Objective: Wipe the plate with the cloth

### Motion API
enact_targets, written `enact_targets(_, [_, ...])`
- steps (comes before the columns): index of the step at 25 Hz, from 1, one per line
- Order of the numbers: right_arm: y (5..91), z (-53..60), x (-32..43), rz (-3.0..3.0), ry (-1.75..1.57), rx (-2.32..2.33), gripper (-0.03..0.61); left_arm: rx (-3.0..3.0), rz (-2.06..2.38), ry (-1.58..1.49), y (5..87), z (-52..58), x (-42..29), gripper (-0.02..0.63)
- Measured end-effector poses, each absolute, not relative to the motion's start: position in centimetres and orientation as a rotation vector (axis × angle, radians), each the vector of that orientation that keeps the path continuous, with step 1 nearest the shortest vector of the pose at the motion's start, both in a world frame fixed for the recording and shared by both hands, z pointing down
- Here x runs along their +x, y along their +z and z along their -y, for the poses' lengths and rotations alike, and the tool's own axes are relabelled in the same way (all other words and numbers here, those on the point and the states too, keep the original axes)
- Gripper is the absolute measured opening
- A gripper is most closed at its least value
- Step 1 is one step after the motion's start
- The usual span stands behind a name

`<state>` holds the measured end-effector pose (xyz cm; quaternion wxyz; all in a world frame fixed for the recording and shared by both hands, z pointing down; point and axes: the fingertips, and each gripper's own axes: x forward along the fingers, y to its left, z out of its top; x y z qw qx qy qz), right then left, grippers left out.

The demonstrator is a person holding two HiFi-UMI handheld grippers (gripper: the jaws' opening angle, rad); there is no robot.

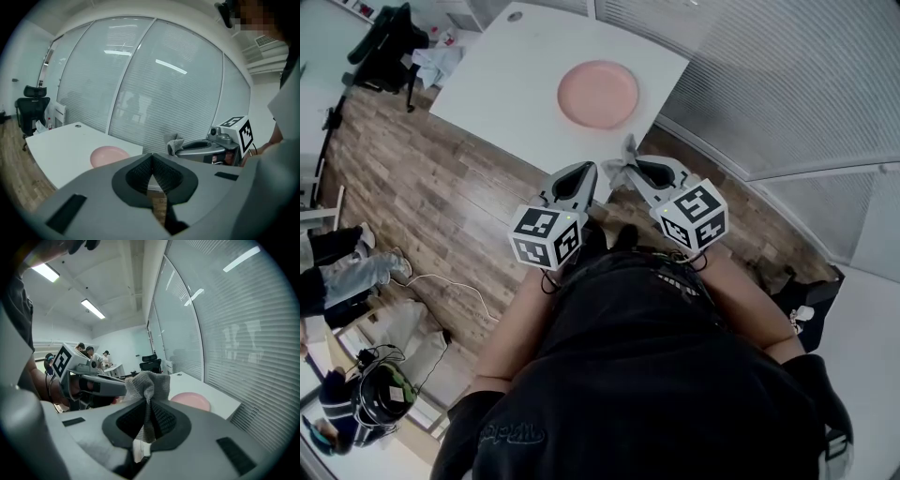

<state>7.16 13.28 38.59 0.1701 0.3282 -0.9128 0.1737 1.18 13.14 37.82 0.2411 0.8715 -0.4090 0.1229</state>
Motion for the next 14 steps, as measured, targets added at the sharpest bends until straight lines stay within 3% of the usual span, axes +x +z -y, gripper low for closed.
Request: enact_targets(14, [37.65, -13.56, 6.82, 2.603, 0.47, 0.944, 0.035, 2.403, 1.087, 0.325, 37.17, -13.59, 1.34, 0.017])
